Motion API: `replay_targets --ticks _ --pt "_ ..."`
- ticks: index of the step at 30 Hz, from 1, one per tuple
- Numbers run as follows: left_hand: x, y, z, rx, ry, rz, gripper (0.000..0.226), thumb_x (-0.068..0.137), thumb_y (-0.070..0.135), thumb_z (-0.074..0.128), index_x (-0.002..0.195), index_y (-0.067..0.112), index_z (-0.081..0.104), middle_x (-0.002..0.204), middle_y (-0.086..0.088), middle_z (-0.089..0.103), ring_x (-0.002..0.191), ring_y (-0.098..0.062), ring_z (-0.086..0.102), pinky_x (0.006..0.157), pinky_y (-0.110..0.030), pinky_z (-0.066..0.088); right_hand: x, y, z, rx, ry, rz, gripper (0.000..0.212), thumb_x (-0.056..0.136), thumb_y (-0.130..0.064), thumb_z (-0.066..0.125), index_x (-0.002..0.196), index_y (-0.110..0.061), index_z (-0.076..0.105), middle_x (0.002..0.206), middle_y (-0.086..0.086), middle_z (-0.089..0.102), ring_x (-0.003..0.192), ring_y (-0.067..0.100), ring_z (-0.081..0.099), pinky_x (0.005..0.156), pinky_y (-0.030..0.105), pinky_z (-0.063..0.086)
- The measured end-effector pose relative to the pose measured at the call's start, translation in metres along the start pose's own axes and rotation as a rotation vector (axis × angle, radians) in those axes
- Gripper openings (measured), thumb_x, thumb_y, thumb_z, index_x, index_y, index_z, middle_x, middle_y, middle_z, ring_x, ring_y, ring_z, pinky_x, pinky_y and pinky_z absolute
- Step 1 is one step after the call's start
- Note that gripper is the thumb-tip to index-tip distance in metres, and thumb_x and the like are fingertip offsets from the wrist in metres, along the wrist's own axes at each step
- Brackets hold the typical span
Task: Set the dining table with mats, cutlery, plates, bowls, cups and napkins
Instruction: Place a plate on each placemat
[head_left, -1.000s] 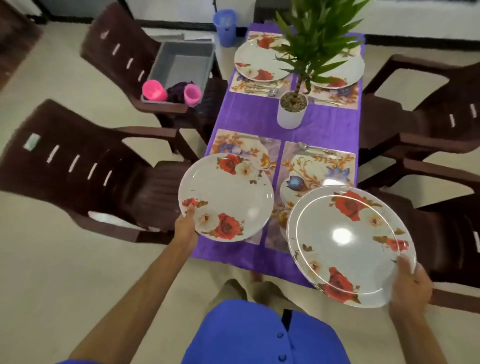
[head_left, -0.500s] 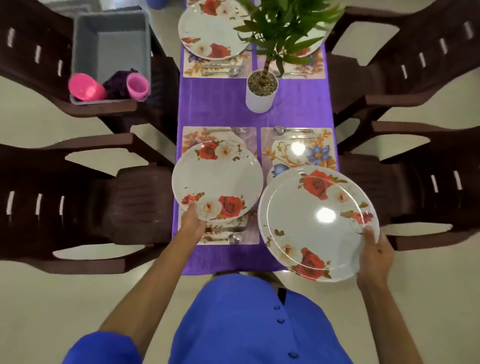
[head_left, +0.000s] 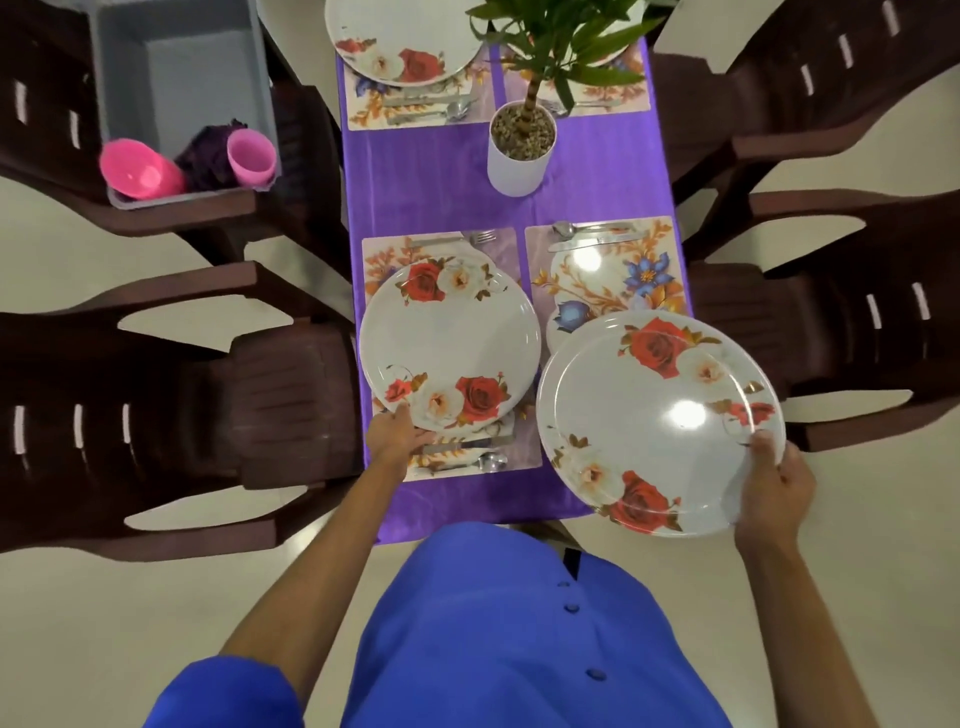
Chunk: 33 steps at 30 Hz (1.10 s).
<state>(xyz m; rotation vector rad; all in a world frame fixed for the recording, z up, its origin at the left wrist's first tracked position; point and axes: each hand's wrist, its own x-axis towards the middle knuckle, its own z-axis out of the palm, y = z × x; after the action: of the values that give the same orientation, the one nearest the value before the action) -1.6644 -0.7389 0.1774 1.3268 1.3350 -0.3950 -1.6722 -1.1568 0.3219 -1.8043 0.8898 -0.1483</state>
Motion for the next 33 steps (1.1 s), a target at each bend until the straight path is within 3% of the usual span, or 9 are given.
replay_targets --ticks 2,5,7,11,14,17,26,31,33 --pt "0.005 0.003 -0.007 0.073 -0.015 0.023 0.03 0.107 0.028 0.053 0.112 0.001 0.064 0.103 -0.009 0.074 0.077 -0.023 0.075 0.042 -0.013 0.048 0.001 -0.001 -0.001 -0.032 0.005 -0.001 0.033 0.104 -0.033 0.057 0.123 -0.007 0.066 0.105 0.007 0.069 0.085 0.007 0.066 0.069 0.022 0.055" --pt "0.026 -0.002 -0.017 0.101 -0.114 -0.037 0.04 0.098 0.039 0.061 0.107 0.001 0.065 0.097 -0.007 0.08 0.087 -0.029 0.079 0.075 -0.032 0.062 0.014 -0.002 -0.004 -0.06 0.002 0.007 0.031 0.104 -0.034 0.058 0.119 -0.009 0.066 0.098 0.003 0.068 0.082 0.007 0.064 0.074 0.028 0.053" --pt "0.039 -0.008 -0.023 0.154 -0.124 -0.043 0.042 0.093 0.046 0.062 0.103 0.006 0.068 0.091 -0.005 0.081 0.093 -0.028 0.079 0.086 -0.037 0.062 0.026 -0.007 -0.006 -0.085 -0.017 0.002 0.032 0.105 -0.033 0.057 0.118 -0.006 0.065 0.091 -0.005 0.065 0.079 0.004 0.061 0.071 0.024 0.052" --pt "0.009 0.008 -0.024 0.468 0.115 0.17 0.043 0.1 0.045 0.062 0.096 0.005 0.077 0.085 -0.004 0.08 0.083 -0.02 0.077 0.069 -0.025 0.053 0.071 -0.018 -0.004 -0.142 -0.089 -0.02 0.028 0.105 -0.034 0.056 0.116 -0.009 0.065 0.089 -0.009 0.063 0.078 0.002 0.061 0.068 0.021 0.052" --pt "0.0 0.024 -0.029 0.483 0.291 0.357 0.036 0.097 0.033 0.071 0.116 0.003 0.064 0.108 -0.012 0.07 0.099 -0.027 0.067 0.079 -0.032 0.048 0.117 -0.025 0.01 -0.149 -0.126 -0.034 0.035 0.102 -0.041 0.058 0.116 -0.01 0.066 0.089 -0.006 0.065 0.081 0.007 0.061 0.075 0.03 0.051" --pt "0.006 0.04 -0.028 0.476 0.255 0.463 0.048 0.096 0.033 0.073 0.133 0.011 0.052 0.125 -0.012 0.066 0.114 -0.029 0.065 0.094 -0.043 0.053 0.158 -0.03 0.036 -0.151 -0.206 -0.056 0.035 0.103 -0.039 0.059 0.119 -0.009 0.065 0.092 -0.001 0.067 0.08 0.008 0.062 0.074 0.029 0.053" --pt "0.026 0.057 -0.003 0.564 0.44 0.351 0.034 0.097 0.009 0.066 0.129 -0.001 0.064 0.117 -0.024 0.071 0.112 -0.043 0.066 0.095 -0.045 0.051 0.222 -0.036 0.118 -0.115 -0.432 0.007 0.024 0.104 -0.028 0.061 0.112 -0.005 0.062 0.092 -0.005 0.07 0.072 -0.005 0.069 0.062 0.015 0.054" --pt "0.032 0.058 -0.012 0.55 0.443 0.323 0.032 0.097 0.008 0.063 0.128 0.001 0.065 0.115 -0.02 0.072 0.108 -0.038 0.068 0.091 -0.042 0.052 0.225 -0.02 0.122 -0.163 -0.503 0.073 0.028 0.105 -0.032 0.059 0.117 -0.007 0.062 0.088 -0.015 0.077 0.078 0.0 0.074 0.063 0.017 0.057" --pt "0.028 0.058 -0.015 0.536 0.443 0.306 0.033 0.099 0.008 0.063 0.131 0.001 0.064 0.117 -0.018 0.072 0.11 -0.035 0.069 0.09 -0.039 0.052 0.226 -0.011 0.121 -0.204 -0.514 0.09 0.031 0.104 -0.034 0.06 0.119 -0.006 0.063 0.096 -0.01 0.076 0.082 0.003 0.074 0.067 0.02 0.059"
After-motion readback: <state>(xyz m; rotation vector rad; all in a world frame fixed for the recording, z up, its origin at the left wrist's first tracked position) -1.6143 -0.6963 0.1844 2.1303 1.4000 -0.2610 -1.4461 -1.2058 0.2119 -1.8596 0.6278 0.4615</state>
